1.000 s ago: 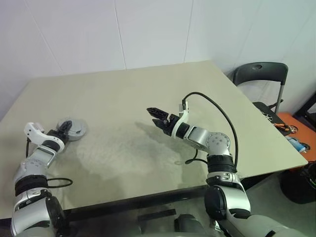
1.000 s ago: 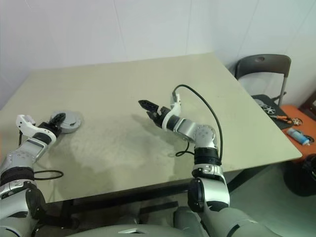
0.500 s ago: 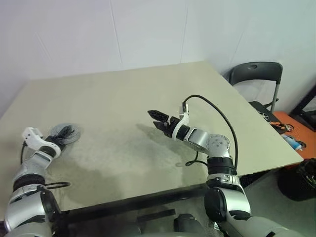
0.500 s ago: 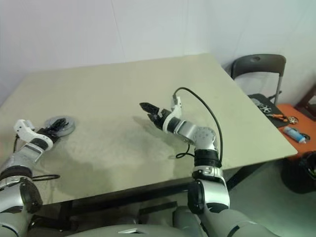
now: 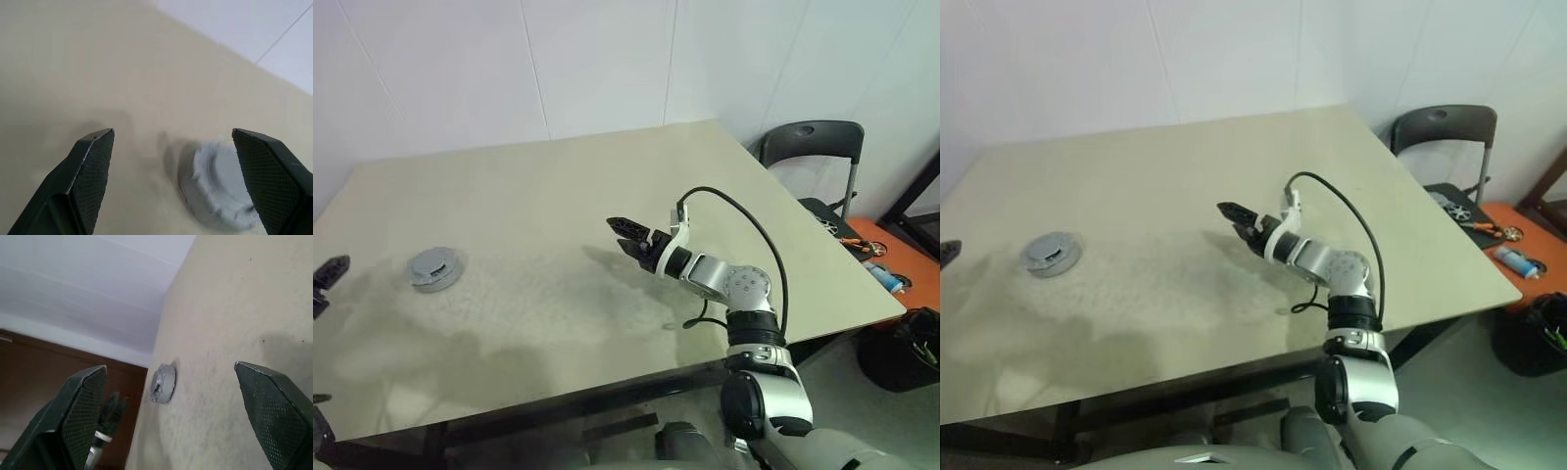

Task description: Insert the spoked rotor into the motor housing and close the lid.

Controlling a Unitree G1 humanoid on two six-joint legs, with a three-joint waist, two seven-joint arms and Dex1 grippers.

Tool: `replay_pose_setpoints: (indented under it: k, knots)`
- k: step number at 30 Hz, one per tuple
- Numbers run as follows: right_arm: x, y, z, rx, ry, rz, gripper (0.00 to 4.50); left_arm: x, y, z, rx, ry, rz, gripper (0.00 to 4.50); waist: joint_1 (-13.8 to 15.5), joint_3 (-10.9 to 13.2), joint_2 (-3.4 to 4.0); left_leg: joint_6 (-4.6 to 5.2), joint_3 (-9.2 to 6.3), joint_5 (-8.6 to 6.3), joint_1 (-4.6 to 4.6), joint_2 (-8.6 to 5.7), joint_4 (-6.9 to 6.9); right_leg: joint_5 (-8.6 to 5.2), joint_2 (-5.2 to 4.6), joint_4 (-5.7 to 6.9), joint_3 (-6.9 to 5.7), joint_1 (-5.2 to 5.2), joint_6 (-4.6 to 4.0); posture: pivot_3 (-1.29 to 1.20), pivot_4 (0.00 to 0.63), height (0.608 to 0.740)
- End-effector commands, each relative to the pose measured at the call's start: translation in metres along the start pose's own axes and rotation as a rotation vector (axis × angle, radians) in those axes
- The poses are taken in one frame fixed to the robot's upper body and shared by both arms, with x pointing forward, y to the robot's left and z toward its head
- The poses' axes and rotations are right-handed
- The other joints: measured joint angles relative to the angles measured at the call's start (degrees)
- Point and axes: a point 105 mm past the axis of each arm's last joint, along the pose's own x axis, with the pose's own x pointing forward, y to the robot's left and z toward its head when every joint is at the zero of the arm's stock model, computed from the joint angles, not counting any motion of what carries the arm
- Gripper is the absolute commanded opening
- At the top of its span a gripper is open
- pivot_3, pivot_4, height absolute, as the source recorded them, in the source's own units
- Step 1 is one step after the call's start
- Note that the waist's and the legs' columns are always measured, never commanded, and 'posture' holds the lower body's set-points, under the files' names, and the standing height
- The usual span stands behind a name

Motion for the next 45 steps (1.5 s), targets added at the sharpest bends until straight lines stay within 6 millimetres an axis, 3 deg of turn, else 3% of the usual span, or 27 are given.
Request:
replay_pose_setpoints:
  k: [1, 3, 7, 11, 14, 17, 20, 26, 45]
  knots:
    - [-0.004, 0.029, 0.023, -0.173, 0.013, 0.064, 4.38, 0.011, -0.039, 0.04, 0.134, -0.041, -0.148, 4.09, 0.4, 0.0, -0.04, 0.0, 0.02, 0.0, 0.01, 0.0, 0.03, 0.0, 0.01, 0.02, 0.0, 0.01, 0.0, 0.0, 0.0, 0.74]
    - [-0.005, 0.038, 0.028, -0.311, 0.055, 0.057, 4.38, 0.025, -0.065, 0.037, 0.229, 0.007, -0.242, 4.09, 0.7, 0.0, -0.02, 0.0, 0.06, 0.0, 0.06, -0.03, 0.03, 0.0, -0.01, 0.02, 0.01, 0.07, 0.0, 0.0, 0.0, 0.74]
    - [-0.007, 0.067, 0.023, -0.667, 0.202, 0.118, 4.38, 0.049, -0.142, 0.016, 0.403, 0.111, -0.561, 4.09, 0.7, 0.1, 0.1, -0.01, 0.06, 0.01, 0.12, -0.04, 0.02, -0.01, 0.02, 0.07, 0.01, 0.11, 0.01, 0.0, 0.0, 0.74]
    - [-0.011, 0.053, 0.017, -0.938, 0.331, 0.08, 4.38, 0.051, -0.202, -0.027, 0.47, 0.235, -0.844, 4.09, -0.2, 0.0, -0.04, 0.01, 0.14, 0.0, 0.09, 0.0, 0.06, -0.01, 0.03, 0.01, 0.03, 0.1, 0.01, 0.0, 0.0, 0.74]
    - [-0.013, 0.049, 0.014, -1.026, 0.367, 0.081, 4.38, 0.035, -0.219, -0.08, 0.696, 0.38, -1.005, 4.09, -1.3, 0.0, -0.02, -0.04, 0.3, 0.03, -0.01, -0.01, 0.01, 0.0, -0.07, 0.0, 0.13, -0.14, 0.01, 0.0, 0.0, 0.74]
    - [-0.016, 0.054, 0.007, -1.06, 0.394, 0.122, 4.38, 0.018, -0.234, -0.1, 0.73, 0.437, -1.111, 4.09, -1.6, 0.0, -0.04, -0.16, 0.38, 0.09, -0.21, 0.0, -0.02, 0.01, -0.14, 0.13, 0.23, -0.54, -0.01, 0.0, 0.0, 0.74]
    - [-0.017, 0.055, 0.003, -1.091, 0.411, 0.13, 4.38, 0.011, -0.239, -0.101, 0.713, 0.45, -1.137, 4.09, -1.1, 0.1, -0.28, -0.16, 0.29, 0.09, -0.89, 0.0, 0.27, 0.07, -0.14, 0.48, 0.17, -1.22, -0.1, 0.0, 0.0, 0.74]
    - [-0.015, 0.057, 0.006, -1.077, 0.379, 0.125, 4.38, 0.011, -0.227, -0.097, 0.733, 0.472, -1.1, 4.09, -0.4, 0.1, -0.22, 0.05, 0.22, -0.02, -0.64, -0.06, 0.62, 0.21, -0.08, 0.47, 0.05, -0.73, -0.07, 0.0, 0.0, 0.74]
    - [-0.002, 0.055, 0.001, -1.018, 0.336, 0.141, 4.38, 0.01, -0.23, -0.094, 0.714, 0.468, -1.064, 4.09, 0.7, 0.1, -0.21, 0.06, 0.18, -0.03, -0.56, -0.05, 0.95, 0.37, 0.0, 0.45, 0.03, -0.48, 0.0, 0.0, 0.0, 0.74]
